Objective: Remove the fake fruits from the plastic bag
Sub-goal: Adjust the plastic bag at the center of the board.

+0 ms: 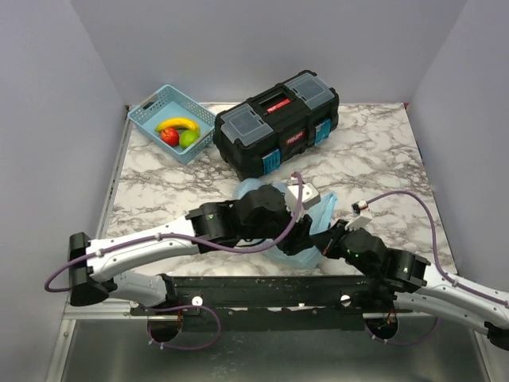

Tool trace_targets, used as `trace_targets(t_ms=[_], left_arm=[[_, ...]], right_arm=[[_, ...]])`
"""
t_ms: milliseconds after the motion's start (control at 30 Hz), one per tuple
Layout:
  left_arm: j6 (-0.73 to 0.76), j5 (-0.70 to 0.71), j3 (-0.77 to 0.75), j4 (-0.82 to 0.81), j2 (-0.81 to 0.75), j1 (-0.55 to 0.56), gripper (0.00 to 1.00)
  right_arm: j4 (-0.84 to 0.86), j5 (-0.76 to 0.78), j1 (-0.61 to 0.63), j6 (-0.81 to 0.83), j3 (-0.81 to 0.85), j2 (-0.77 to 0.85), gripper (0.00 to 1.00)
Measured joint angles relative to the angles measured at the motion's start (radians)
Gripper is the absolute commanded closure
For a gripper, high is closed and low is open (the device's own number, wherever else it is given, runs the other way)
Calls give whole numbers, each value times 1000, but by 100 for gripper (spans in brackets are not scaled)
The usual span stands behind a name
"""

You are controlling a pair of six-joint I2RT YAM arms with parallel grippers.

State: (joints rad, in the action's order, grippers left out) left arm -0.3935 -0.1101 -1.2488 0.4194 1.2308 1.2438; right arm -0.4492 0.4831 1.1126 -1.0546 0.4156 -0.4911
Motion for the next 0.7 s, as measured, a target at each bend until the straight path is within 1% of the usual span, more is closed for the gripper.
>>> trace_targets(t_ms=[33, 167, 233, 333, 467, 700], left_arm=[[-2, 16, 13, 10, 18, 3, 63], [-24, 112, 55, 16, 118, 4, 64], [-57, 127, 105, -11, 141, -16, 65], [-93, 126, 197, -63, 135, -73, 68], [-161, 103, 306, -154, 96, -150, 68], [-236, 41, 382, -277, 84, -238, 69]], right_arm=[[2, -3, 0, 2, 0, 8, 99], [27, -28, 0, 32, 0, 54, 99], [53, -43, 0, 55, 0, 79, 99], [100, -67, 0, 90, 0, 98, 99], [153, -89, 0, 130, 4, 85, 99], [233, -121, 0, 163, 8, 11, 99]])
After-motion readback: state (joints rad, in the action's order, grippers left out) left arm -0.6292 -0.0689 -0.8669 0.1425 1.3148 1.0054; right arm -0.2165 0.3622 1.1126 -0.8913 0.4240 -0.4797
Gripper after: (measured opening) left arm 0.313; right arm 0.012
